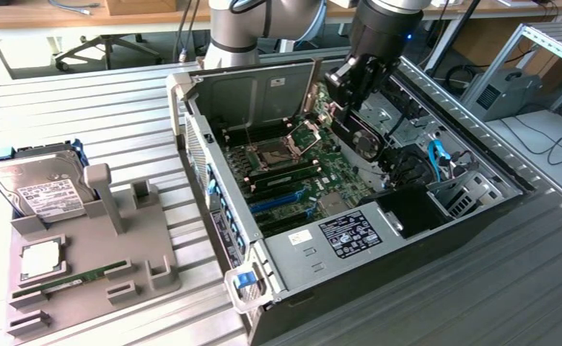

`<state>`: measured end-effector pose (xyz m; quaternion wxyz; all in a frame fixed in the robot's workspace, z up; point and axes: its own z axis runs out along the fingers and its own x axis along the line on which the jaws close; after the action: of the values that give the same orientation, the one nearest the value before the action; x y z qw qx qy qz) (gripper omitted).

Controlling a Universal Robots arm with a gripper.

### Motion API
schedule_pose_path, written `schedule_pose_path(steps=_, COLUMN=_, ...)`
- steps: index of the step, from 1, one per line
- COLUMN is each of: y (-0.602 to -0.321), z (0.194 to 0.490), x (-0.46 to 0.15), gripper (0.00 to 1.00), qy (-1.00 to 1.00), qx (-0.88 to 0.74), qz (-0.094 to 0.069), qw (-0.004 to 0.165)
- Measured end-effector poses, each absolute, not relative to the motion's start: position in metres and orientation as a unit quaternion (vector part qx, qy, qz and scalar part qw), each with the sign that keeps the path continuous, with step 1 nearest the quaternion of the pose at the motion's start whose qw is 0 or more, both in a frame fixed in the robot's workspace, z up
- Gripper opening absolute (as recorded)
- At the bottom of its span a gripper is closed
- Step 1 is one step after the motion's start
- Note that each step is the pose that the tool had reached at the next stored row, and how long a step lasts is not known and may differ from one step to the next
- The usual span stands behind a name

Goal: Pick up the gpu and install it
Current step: 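Insert the gpu into the slot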

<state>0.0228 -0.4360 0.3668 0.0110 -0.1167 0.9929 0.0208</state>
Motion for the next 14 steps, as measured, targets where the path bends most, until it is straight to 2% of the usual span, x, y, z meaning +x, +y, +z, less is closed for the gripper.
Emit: schedule_pose_path(steps=14, y=-0.4360, z=0.3668, x=0.0228, gripper=0.27, qy=0.991, qx=-0.135, qz=0.021, qw=0.011)
